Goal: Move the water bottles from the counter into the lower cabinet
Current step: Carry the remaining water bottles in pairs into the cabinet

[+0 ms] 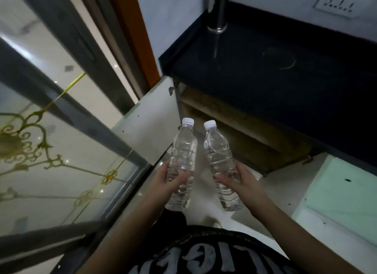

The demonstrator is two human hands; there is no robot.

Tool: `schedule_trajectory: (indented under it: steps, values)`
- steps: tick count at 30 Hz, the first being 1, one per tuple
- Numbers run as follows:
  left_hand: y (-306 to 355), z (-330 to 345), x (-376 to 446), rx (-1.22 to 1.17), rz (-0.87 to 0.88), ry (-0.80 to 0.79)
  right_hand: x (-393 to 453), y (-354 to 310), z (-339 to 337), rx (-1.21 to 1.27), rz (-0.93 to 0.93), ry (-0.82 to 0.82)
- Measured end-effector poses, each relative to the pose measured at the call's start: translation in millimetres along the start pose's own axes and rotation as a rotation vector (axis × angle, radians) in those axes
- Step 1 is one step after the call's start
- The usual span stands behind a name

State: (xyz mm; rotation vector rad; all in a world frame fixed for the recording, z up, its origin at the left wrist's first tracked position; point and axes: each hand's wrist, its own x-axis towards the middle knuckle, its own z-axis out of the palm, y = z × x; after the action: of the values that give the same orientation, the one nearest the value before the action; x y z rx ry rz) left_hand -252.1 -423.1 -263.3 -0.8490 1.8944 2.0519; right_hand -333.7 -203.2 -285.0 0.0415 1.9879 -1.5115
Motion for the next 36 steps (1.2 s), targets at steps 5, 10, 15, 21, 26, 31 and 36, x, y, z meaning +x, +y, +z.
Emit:
schedule_trajectory:
  steps: [5, 10, 15, 21, 26, 31, 36]
  values:
    - [16, -46, 76, 0.085, -0.045, -0.125, 42, -10, 37, 0.085, 0.055, 0.131]
    - [34, -72, 131, 0.194, -0.107, -0.242, 70, -17, 74, 0.201, 0.120, 0.249]
    - [34, -76, 178, 0.302, -0.144, -0.406, 100, 2, 85, 0.323, 0.158, 0.339]
    - [2, -50, 231, 0.240, -0.270, -0.417, 142, 37, 78, 0.432, 0.178, 0.379]
    - [-31, -27, 283, 0.214, -0.296, -0.378, 190, 82, 70, 0.492, 0.217, 0.436]
    - [-62, -6, 337, 0.212, -0.241, -0.350, 240, 123, 57, 0.462, 0.246, 0.515]
    - [-83, 12, 389, 0.239, -0.140, -0.377, 294, 165, 41, 0.474, 0.246, 0.614]
